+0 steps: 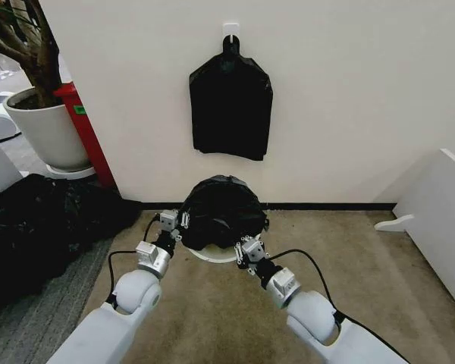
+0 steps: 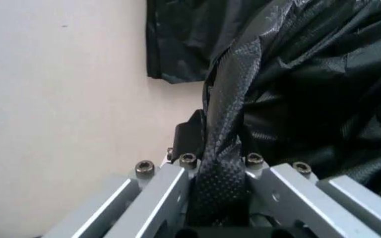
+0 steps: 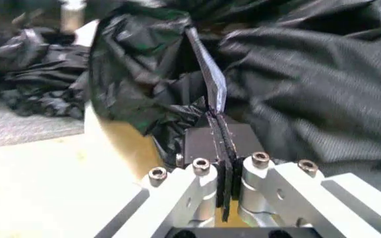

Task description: Place the garbage bag over the trash bin.

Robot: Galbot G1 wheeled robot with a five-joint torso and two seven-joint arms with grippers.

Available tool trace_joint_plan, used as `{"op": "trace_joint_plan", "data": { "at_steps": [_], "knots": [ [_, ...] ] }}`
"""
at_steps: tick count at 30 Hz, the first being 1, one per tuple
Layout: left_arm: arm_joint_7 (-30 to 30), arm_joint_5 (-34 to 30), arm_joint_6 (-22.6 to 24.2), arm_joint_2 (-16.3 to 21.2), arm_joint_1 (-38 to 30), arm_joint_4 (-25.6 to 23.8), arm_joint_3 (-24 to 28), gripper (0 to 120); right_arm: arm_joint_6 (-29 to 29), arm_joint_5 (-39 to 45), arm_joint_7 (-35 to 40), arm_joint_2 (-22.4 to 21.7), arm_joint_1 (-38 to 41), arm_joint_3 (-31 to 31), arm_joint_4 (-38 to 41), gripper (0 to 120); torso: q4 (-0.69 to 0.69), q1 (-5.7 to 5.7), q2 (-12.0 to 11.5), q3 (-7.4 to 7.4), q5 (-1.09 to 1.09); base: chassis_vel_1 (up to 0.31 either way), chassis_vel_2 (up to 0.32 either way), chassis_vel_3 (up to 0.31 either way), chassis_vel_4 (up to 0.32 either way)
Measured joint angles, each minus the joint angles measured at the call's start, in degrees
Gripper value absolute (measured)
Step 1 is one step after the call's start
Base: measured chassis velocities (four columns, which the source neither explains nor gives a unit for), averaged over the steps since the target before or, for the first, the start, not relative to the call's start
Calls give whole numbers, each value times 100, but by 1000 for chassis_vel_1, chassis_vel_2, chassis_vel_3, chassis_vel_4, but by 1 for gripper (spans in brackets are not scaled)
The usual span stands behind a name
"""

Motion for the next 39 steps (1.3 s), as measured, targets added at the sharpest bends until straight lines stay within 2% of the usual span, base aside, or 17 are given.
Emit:
{"op": "trace_joint_plan", "data": {
  "at_steps": [4, 5, 8, 11, 22, 29, 31, 34, 37, 39],
  "knots": [
    [-101, -345, 195, 45, -50, -84, -91, 3, 992, -335, -743, -35, -2, 160, -590, 0, 0, 0, 0, 0, 0, 0, 0, 0, 0],
    [-101, -345, 195, 45, -50, -84, -91, 3, 992, -335, -743, -35, -2, 160, -590, 0, 0, 0, 0, 0, 0, 0, 0, 0, 0],
    [-145, -608, 350, 89, -55, -159, -209, 3, 1550, -477, -1156, -5, 46, 259, -961, 0, 0, 0, 0, 0, 0, 0, 0, 0, 0],
    [-183, -783, 474, 123, -56, -224, -293, 3, 1836, -613, -1359, 37, 93, 324, -1181, 0, 0, 0, 0, 0, 1, 0, 0, 0, 0],
    [-318, -1198, 757, 99, 68, -539, -378, 3, 2208, -1532, -1433, 332, 274, 560, -1802, 0, 0, 0, 0, 0, 0, 0, 0, 0, 0],
    [-452, -1606, 886, -11, 98, -759, -323, 3, 2247, -1758, -1377, 547, 378, 563, -2187, 0, 0, 0, 0, 0, 1, 0, 0, 0, 0],
    [-462, -1655, 921, -24, 108, -781, -299, 3, 2246, -1957, -1236, 611, 420, 609, -2295, 0, 0, 0, 0, 0, 1, 0, 0, 0, 0],
    [-465, -1655, 959, -32, 172, -825, -268, 3, 2235, -2768, -708, 739, 527, 883, -2525, 0, 0, 0, 0, 0, 0, 0, 0, 0, 0],
    [-463, -1641, 961, -36, 198, -842, -261, 3, 2197, -3094, -437, 773, 558, 987, -2613, 0, 1, 0, 0, 0, 1, 0, 0, 0, 0],
    [-461, -1625, 963, -54, 225, -861, -256, 3, 2021, -3481, 91, 792, 573, 1063, -2707, 0, 1, 0, 0, 0, 0, 0, 0, 0, 0]
  ]
}}
